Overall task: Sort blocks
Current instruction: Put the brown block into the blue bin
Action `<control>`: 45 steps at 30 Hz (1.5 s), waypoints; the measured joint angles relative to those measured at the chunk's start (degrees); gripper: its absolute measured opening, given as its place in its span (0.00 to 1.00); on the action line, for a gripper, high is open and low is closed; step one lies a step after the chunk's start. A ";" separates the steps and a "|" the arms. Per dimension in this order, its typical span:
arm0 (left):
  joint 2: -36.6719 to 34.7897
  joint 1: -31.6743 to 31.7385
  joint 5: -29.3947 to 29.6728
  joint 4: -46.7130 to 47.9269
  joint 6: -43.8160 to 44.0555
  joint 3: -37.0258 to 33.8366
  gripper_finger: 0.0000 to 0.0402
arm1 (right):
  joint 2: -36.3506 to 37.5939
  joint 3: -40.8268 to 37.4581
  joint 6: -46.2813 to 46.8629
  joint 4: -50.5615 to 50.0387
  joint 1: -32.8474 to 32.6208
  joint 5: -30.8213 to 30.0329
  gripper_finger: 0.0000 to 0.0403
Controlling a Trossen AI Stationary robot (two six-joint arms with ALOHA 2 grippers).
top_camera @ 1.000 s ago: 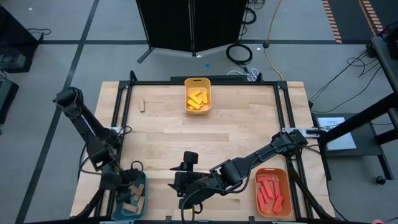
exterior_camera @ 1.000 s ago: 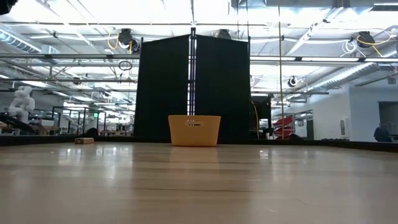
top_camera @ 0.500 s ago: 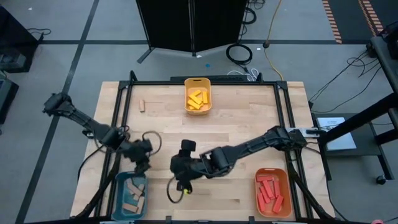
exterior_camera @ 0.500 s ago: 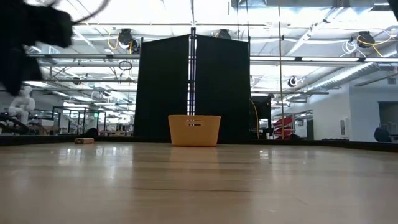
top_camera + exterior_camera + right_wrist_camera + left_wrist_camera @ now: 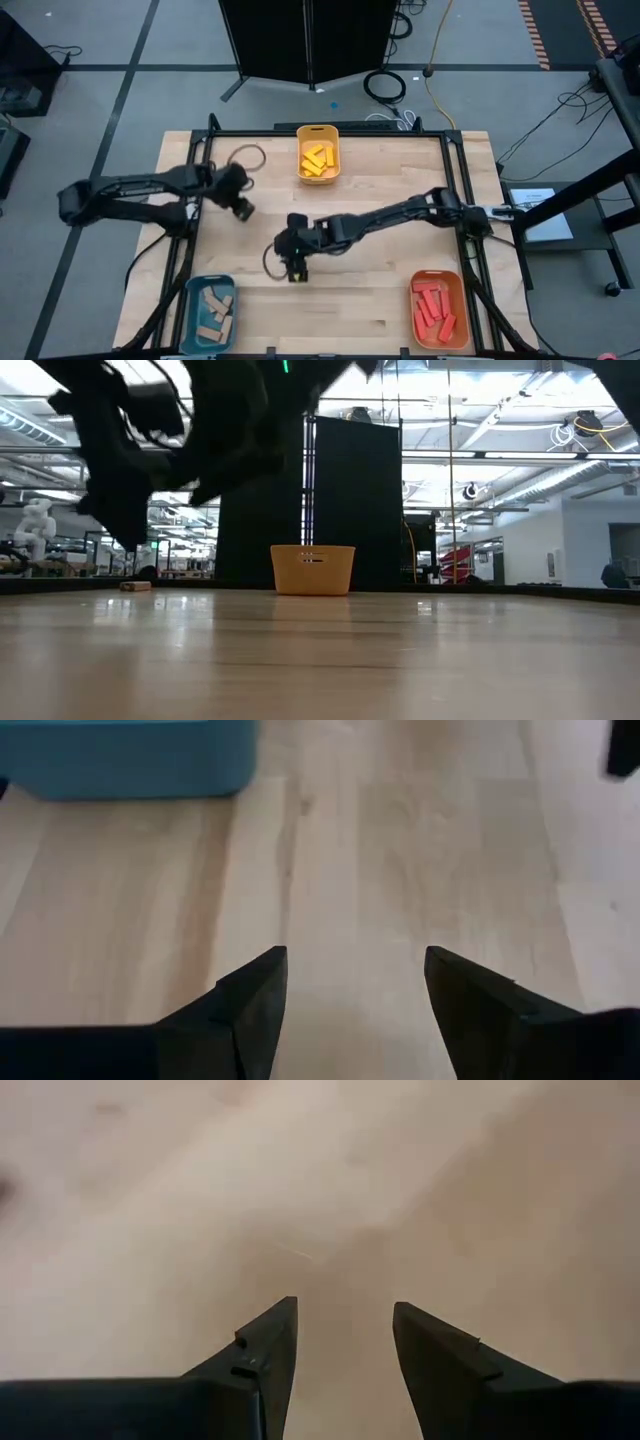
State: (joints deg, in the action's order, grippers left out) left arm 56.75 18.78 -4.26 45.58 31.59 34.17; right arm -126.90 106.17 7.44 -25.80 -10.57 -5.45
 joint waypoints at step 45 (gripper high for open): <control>21.55 29.51 21.32 -12.70 2.44 2.51 0.40 | 3.77 -17.53 -13.11 3.40 7.68 25.40 0.52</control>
State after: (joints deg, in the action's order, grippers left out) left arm 78.30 48.29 17.06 32.89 34.03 36.69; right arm -123.13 88.64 -5.67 -22.39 -2.89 19.95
